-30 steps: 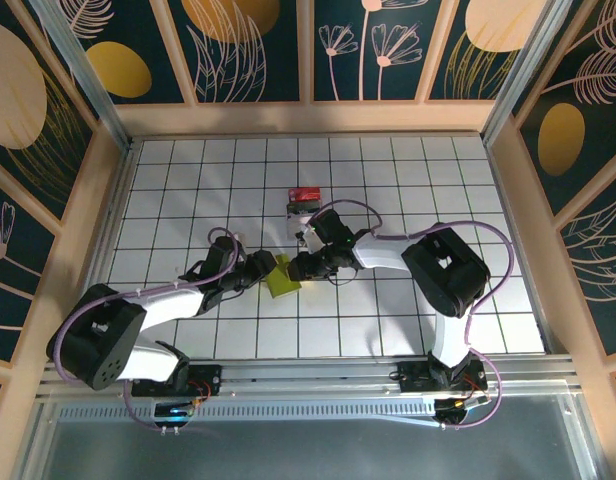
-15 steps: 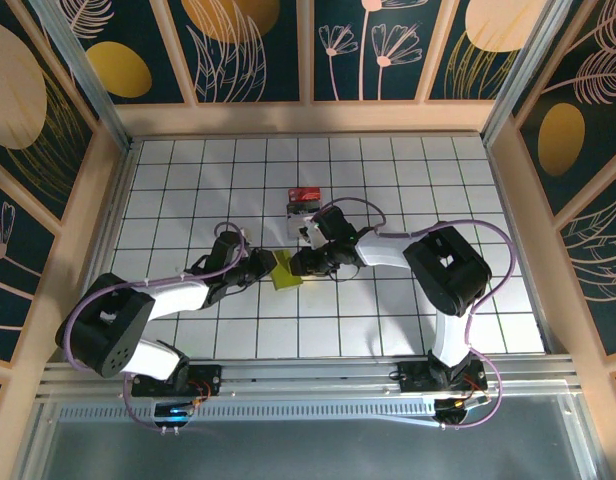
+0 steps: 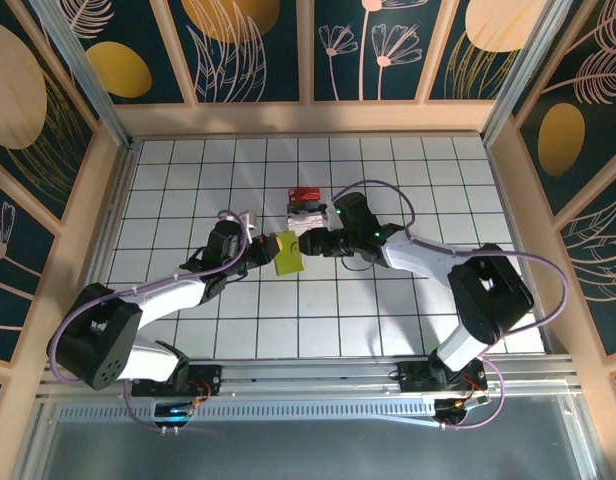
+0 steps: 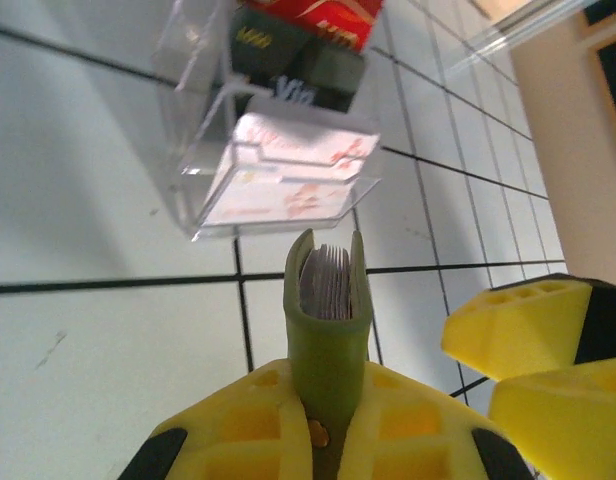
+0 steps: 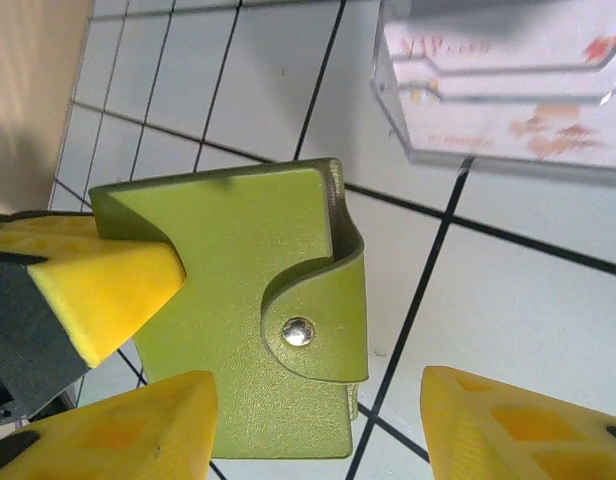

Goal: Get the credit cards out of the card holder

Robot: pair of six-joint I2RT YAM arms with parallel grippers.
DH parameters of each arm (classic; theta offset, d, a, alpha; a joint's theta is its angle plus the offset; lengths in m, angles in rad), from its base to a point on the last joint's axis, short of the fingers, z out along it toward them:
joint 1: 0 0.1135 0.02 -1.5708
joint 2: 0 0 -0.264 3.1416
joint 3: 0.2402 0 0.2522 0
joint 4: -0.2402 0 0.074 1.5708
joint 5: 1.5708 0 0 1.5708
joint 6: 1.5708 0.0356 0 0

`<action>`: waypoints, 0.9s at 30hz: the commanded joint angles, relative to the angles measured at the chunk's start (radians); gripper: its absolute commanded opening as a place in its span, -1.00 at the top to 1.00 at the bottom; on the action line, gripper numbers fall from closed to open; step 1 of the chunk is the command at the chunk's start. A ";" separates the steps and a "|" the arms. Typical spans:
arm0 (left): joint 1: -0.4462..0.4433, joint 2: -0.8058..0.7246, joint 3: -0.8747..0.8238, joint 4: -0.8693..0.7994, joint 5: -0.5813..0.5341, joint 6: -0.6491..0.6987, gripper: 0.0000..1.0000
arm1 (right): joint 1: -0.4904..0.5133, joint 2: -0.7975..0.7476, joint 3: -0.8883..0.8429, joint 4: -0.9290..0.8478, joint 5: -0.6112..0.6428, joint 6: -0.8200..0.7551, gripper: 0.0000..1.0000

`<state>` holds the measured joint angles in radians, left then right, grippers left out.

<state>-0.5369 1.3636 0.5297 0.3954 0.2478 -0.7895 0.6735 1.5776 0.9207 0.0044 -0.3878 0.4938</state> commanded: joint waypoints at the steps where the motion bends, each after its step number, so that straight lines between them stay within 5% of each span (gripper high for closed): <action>1: -0.004 -0.028 0.029 0.066 0.060 0.090 1.00 | -0.008 -0.083 -0.028 -0.019 0.154 0.023 -0.24; 10: -0.005 0.007 0.039 0.215 0.140 0.079 1.00 | -0.009 -0.295 -0.067 -0.121 0.445 0.068 -0.27; 20: -0.005 0.041 0.066 0.275 0.144 0.069 1.00 | 0.105 -0.251 0.045 -0.191 0.545 0.010 -0.17; 27: -0.005 0.038 0.085 0.276 0.161 0.075 1.00 | 0.126 -0.136 0.117 -0.183 0.443 0.034 0.01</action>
<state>-0.5369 1.4021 0.5766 0.5961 0.3759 -0.7223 0.7940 1.4090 1.0019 -0.1658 0.0792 0.5140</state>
